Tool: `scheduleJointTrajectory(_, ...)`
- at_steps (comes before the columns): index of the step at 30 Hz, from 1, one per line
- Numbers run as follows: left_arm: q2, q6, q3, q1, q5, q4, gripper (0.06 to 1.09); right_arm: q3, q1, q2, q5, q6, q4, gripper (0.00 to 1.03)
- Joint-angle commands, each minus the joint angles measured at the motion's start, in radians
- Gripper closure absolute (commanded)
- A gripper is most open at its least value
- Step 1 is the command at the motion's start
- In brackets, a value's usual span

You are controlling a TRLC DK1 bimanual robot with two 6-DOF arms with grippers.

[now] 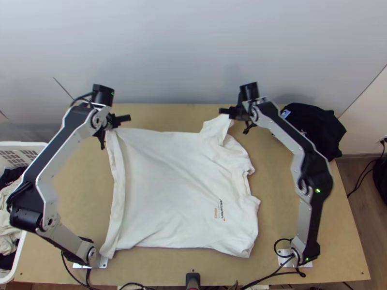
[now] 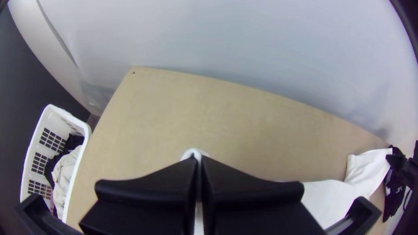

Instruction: Fold the t-shirt

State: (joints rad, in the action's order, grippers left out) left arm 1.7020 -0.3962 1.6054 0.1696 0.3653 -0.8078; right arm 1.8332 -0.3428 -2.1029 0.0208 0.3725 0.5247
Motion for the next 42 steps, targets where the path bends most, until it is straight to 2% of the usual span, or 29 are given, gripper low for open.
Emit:
scheduleJointTrajectory(1, -0.076, 0.005, 0.074, -0.007, -0.023, -0.013, 1.04, -0.017, -0.001, 0.239, -0.084, -0.003, 0.003, 1.0)
scheduleJointTrajectory(6, -0.168, 0.005, 0.087, -0.001, -0.072, -0.019, 1.04, 0.008, -0.022, 0.403, -0.17, -0.006, 0.023, 1.0)
scheduleJointTrajectory(10, -0.262, 0.005, 0.076, -0.001, -0.097, -0.024, 1.04, 0.044, -0.036, 0.503, -0.243, -0.053, 0.063, 1.0)
scheduleJointTrajectory(21, -0.473, 0.017, 0.157, -0.01, -0.103, -0.011, 1.05, 0.046, -0.134, 0.797, -0.545, -0.345, 0.037, 1.0)
scheduleJointTrajectory(24, -0.521, 0.045, 0.192, -0.001, -0.103, 0.007, 1.05, 0.044, -0.163, 0.859, -0.628, -0.425, 0.003, 1.0)
scheduleJointTrajectory(28, -0.559, 0.117, 0.275, 0.025, -0.104, 0.009, 1.05, 0.035, -0.174, 0.928, -0.708, -0.581, -0.089, 1.0)
scheduleJointTrajectory(31, -0.594, 0.189, 0.317, 0.056, -0.104, 0.033, 1.05, 0.017, -0.193, 0.977, -0.757, -0.747, -0.249, 1.0)
scheduleJointTrajectory(34, -0.608, 0.209, 0.396, 0.103, -0.104, 0.013, 1.05, 0.008, -0.22, 1.023, -0.789, -0.866, -0.356, 1.0)
scheduleJointTrajectory(42, -0.61, 0.209, 0.634, 0.185, -0.108, -0.151, 1.05, 0.008, -0.236, 1.147, -0.792, -0.997, -0.39, 1.0)
